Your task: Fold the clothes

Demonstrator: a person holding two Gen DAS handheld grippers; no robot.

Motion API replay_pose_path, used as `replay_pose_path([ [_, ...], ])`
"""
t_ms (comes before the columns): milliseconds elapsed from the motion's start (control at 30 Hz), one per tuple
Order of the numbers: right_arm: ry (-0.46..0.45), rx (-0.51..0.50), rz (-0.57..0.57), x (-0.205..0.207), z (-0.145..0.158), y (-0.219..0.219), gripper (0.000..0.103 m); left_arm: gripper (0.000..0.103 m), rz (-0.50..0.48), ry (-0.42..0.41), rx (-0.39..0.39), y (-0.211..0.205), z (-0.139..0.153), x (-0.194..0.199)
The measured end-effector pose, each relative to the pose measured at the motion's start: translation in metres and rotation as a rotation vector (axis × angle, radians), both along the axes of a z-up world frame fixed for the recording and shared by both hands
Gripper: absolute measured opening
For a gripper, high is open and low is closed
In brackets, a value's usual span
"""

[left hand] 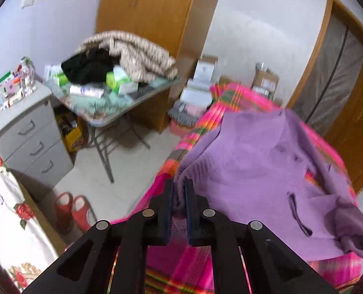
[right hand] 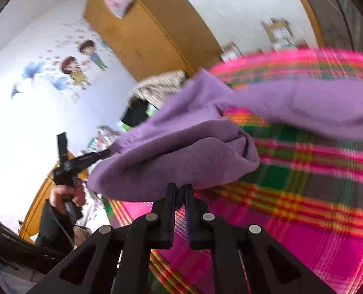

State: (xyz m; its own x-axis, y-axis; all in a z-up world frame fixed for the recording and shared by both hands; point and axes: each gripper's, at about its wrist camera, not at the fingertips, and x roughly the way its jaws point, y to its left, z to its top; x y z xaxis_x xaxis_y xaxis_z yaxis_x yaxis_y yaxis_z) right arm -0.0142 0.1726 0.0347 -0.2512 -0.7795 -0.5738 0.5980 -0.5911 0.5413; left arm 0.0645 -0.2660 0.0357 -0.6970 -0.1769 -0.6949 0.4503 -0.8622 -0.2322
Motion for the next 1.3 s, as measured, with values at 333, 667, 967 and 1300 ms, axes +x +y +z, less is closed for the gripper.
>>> replay_pose_path([
  [333, -0.024, 0.085, -0.175, -0.015, -0.012, 0.027, 0.009, 0.012, -0.011, -0.067, 0.06, -0.011, -0.027, -0.005],
  [667, 0.096, 0.095, -0.111, -0.028, 0.008, -0.015, 0.036, 0.024, 0.055, 0.014, 0.017, -0.015, 0.001, 0.003],
  [967, 0.111, 0.16, -0.049, -0.054, 0.005, -0.057, 0.036, 0.043, -0.128, -0.035, -0.028, 0.005, 0.003, -0.063],
  [1300, 0.095, 0.17, -0.036, -0.074, -0.002, -0.067, 0.036, 0.044, -0.257, -0.112, -0.054, -0.007, -0.017, -0.152],
])
